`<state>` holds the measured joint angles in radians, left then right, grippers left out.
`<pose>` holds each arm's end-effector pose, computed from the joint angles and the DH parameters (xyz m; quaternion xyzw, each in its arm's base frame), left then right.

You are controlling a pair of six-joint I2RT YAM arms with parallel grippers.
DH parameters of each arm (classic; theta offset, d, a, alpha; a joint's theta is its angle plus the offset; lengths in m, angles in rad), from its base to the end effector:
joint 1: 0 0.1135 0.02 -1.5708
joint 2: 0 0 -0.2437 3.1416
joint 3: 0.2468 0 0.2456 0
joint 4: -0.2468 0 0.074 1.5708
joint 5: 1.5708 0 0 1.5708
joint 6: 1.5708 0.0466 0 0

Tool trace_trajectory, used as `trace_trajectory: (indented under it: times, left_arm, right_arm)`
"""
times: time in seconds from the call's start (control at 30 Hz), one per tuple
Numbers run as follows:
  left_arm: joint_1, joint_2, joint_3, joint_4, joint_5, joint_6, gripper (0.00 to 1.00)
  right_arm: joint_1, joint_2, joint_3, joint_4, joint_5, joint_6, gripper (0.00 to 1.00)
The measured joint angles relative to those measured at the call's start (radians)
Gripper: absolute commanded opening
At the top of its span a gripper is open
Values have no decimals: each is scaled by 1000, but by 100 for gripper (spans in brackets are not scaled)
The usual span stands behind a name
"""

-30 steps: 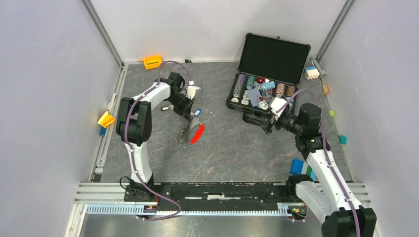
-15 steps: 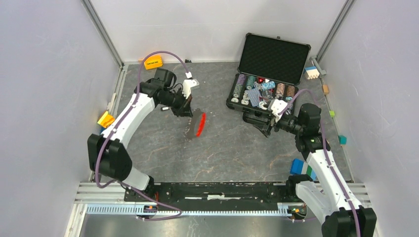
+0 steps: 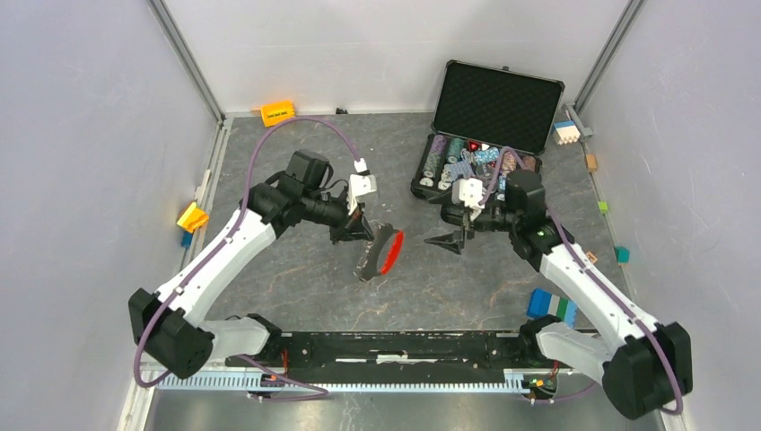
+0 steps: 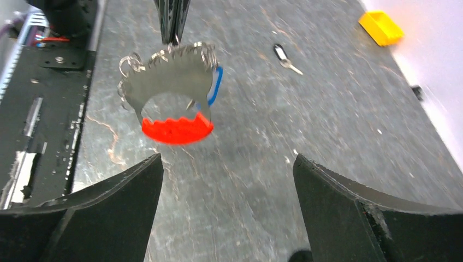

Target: Put the keys on the keyring

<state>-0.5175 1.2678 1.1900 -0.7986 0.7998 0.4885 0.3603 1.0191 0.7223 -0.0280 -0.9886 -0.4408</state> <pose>0.2073 -0.1564 0.3056 0.5336 0.6950 -0.3706 0.3081 0.2034 0.1182 0.2770 -0.5337 0.5504 0.3643 0.5287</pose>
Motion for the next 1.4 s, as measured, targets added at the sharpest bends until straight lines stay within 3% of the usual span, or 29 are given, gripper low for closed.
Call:
trace_trajectory:
  times: [0.23, 0.43, 0.63, 0.7, 0.83, 0.97, 1.4]
  left_arm:
    - [-96, -90, -75, 170, 12, -64, 2]
    - [-140, -135, -136, 285, -7, -98, 2]
    - [-153, -153, -185, 369, -17, -130, 2]
    - [-154, -160, -199, 389, -20, -135, 2]
    - [-158, -173, -220, 414, -18, -135, 2]
    - [-159, -193, -258, 450, -11, -135, 2]
    - [-159, -180, -283, 475, -24, -119, 3]
  right_arm:
    - [106, 135, 51, 8, -85, -14, 88]
    - [173, 144, 51, -16, -124, -41, 71]
    - [177, 145, 48, -11, -128, -39, 64]
    - [177, 150, 48, -11, -123, -40, 52]
    - [177, 167, 48, -12, -110, -41, 19]
    - [177, 188, 51, -19, -109, -39, 0]
    - [195, 207, 101, -132, -22, -105, 0]
